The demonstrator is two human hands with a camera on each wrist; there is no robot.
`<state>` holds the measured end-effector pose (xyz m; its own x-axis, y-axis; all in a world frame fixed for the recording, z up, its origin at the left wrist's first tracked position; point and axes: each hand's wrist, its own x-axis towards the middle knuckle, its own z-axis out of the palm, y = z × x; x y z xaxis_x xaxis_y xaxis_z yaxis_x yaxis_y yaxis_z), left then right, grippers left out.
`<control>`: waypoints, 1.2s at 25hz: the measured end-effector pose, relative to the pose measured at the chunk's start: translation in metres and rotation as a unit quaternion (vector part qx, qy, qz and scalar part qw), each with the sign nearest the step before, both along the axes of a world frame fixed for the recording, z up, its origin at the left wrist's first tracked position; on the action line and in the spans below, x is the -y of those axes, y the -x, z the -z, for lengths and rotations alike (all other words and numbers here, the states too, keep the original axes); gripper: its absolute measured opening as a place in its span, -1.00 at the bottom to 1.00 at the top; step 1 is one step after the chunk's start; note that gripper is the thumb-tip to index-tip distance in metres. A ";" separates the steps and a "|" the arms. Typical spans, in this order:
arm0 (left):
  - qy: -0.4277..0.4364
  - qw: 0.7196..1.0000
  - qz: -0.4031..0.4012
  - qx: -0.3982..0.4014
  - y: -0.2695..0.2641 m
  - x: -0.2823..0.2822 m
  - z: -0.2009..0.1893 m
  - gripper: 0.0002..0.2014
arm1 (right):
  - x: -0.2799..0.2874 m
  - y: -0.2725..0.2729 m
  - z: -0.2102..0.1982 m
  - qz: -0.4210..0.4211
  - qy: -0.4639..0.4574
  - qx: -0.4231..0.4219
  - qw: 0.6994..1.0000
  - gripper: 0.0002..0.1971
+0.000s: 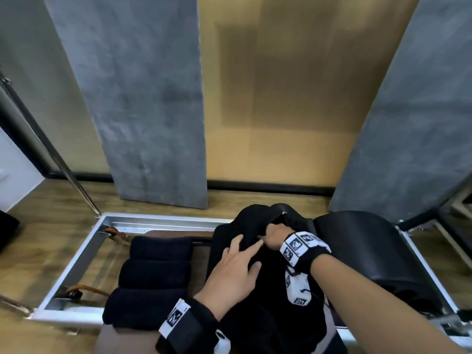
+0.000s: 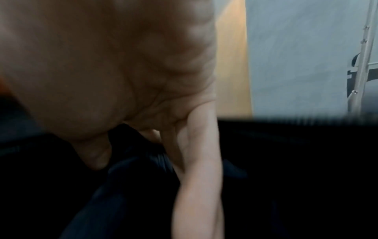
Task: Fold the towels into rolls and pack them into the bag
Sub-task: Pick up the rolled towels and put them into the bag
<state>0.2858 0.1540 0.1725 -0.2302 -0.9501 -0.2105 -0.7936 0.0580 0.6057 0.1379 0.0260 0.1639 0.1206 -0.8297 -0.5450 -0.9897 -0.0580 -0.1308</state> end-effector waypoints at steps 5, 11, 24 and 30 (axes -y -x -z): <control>0.085 0.974 -0.102 -0.183 -0.034 0.004 0.010 -0.57 | -0.004 0.004 -0.082 0.026 0.016 0.078 0.996 -0.59; 0.139 0.906 -0.332 -0.225 -0.126 -0.033 0.053 -0.86 | -0.056 -0.103 -0.081 -0.045 0.055 0.272 0.960 -0.77; -0.202 0.715 -0.523 -0.418 -0.207 -0.132 0.156 -0.61 | -0.158 -0.226 0.073 -0.271 0.065 0.034 0.960 -0.43; -0.224 0.696 -0.528 -0.432 -0.210 -0.146 0.139 -0.52 | -0.178 -0.227 0.083 -0.123 -0.051 0.147 0.980 -0.53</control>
